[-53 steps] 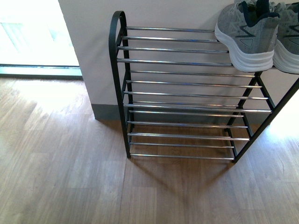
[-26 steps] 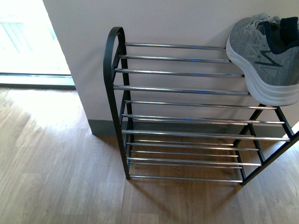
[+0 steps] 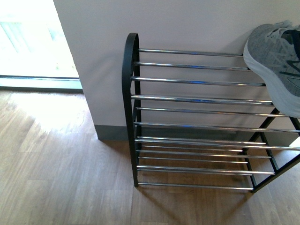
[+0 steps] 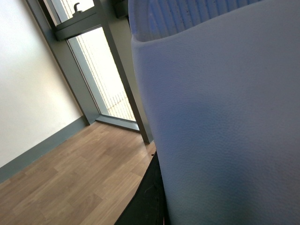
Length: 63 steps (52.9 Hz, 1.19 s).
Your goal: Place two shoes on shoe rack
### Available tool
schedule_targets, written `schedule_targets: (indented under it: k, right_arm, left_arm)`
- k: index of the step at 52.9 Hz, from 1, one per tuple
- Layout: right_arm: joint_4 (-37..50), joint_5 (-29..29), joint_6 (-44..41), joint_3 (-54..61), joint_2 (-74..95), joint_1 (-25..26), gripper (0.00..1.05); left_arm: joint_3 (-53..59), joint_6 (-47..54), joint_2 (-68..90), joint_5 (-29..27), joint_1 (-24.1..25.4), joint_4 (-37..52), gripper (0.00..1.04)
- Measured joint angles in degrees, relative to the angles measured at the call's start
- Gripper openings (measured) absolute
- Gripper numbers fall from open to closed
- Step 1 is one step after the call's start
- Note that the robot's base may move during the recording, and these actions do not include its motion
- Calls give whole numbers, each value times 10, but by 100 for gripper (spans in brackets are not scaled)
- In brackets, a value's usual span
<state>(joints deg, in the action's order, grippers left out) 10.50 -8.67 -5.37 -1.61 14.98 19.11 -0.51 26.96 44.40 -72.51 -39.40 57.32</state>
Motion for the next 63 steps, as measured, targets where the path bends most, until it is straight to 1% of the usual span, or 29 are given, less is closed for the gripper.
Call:
schedule_targets:
  k: [50,54,57,63]
  right_arm:
    - [0,3,0,0,0,0,2]
    - [42,-3,-1,3,0,-1,2]
    - [54,-4,-1,2,-3,-3,2]
    - [27,-7,10,0,-1,-10,2]
  left_arm:
    - [0,0,0,1,0,0,2]
    - [0,0,0,1,0,0,2]
    - [0,0,0,1,0,0,2]
    - [0,0,0,1,0,0,2]
